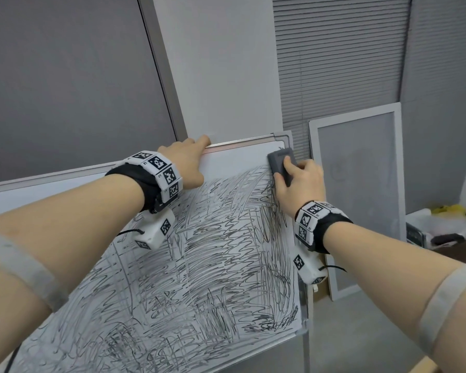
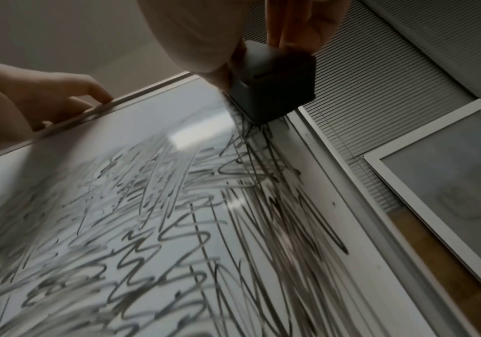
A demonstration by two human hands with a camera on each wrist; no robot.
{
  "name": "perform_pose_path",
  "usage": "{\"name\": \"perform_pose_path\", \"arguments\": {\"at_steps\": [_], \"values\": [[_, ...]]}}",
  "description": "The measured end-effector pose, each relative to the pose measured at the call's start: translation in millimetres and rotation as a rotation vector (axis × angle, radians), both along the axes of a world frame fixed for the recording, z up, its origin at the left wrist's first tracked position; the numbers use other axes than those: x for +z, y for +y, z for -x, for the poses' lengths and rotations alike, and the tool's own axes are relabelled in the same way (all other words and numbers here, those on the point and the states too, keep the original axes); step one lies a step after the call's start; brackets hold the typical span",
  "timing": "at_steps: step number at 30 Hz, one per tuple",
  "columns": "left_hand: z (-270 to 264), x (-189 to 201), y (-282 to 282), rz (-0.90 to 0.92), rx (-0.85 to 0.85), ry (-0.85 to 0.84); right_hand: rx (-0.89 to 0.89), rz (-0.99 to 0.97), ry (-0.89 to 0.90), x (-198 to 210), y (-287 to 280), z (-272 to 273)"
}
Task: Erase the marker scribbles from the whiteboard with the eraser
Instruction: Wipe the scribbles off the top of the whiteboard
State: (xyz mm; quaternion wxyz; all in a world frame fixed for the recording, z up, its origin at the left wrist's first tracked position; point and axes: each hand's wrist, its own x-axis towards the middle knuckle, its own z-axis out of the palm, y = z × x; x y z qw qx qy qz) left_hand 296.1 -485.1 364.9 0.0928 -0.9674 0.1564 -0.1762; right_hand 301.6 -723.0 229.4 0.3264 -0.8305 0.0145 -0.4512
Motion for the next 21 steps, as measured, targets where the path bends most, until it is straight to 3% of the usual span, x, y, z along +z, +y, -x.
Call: {"name": "perform_pose_path", "arguments": {"at_steps": [5, 13, 21], "values": [[0.9, -2.0, -3.1, 0.019, -0.013, -0.008, -0.022, -0.045, -0.007, 20.0, -1.7, -4.0], [-2.3, -2.7, 2.2, 0.033, 0.002, -0.015, 0.005, -0.035, 0.079, -35.0, 2.1, 9.4], [-2.7, -8.4, -4.4, 0.039, -0.024, -0.043, -0.027, -0.016, 0.02, 15.3, -6.3, 1.3]]}}
